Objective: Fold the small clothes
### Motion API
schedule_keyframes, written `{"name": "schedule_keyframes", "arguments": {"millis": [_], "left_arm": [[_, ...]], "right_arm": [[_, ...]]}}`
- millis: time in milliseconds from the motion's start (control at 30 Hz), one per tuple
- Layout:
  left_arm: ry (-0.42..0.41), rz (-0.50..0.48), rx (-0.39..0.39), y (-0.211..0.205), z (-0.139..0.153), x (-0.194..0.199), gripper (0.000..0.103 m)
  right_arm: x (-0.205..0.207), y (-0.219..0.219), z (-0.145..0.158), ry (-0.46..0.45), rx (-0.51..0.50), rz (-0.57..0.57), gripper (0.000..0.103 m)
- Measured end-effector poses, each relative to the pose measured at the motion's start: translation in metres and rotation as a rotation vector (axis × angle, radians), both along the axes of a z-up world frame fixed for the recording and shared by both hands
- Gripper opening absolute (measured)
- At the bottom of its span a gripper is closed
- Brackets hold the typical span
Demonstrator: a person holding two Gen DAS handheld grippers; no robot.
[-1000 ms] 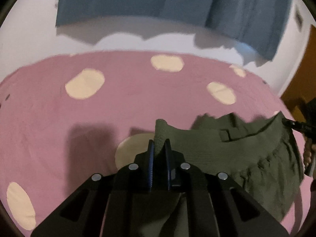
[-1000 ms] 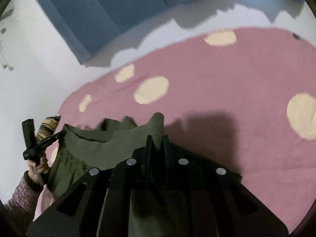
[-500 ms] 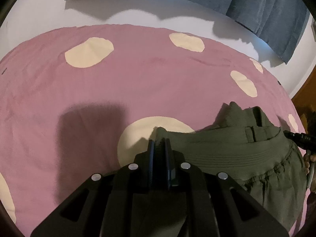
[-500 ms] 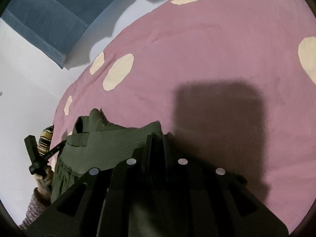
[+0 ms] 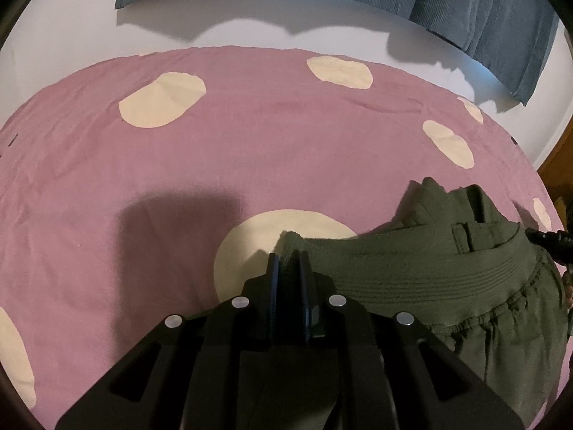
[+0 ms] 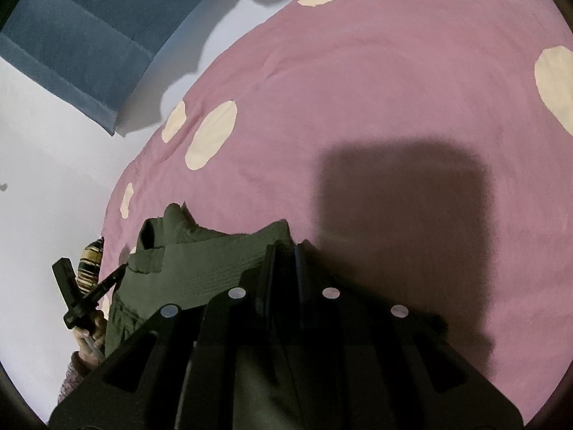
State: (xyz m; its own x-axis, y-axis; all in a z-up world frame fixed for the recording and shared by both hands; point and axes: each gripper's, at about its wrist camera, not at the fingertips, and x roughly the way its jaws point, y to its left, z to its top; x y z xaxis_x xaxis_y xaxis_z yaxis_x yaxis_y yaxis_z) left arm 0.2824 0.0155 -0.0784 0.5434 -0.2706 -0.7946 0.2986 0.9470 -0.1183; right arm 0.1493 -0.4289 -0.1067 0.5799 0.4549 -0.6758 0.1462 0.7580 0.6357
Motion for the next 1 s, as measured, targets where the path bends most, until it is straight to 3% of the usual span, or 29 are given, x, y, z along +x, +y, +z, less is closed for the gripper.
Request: {"name": "schedule_keyframes", "arguments": {"millis": [400, 733, 900, 1000], "left_arm": [[0.002, 0.0, -0.009, 0.002, 0.0, 0.001, 0.013], [0.006, 0.004, -0.016, 0.003, 0.0, 0.001, 0.016], [0.011, 0.045, -0.013, 0.008, -0.001, 0.002, 0.035], [0.029, 0.063, -0.052, 0.017, 0.001, 0.004, 0.04]], "right_arm": [[0.0, -0.005, 0.002, 0.007, 0.023, -0.026, 0.01], [-0.024, -0.035, 0.007, 0.044, -0.025, -0.166, 0.01], [-0.05, -0.035, 0.031, 0.023, -0.103, -0.208, 0.014], [-0.066, -0.029, 0.048, -0.012, -0.089, -0.216, 0.025]]}}
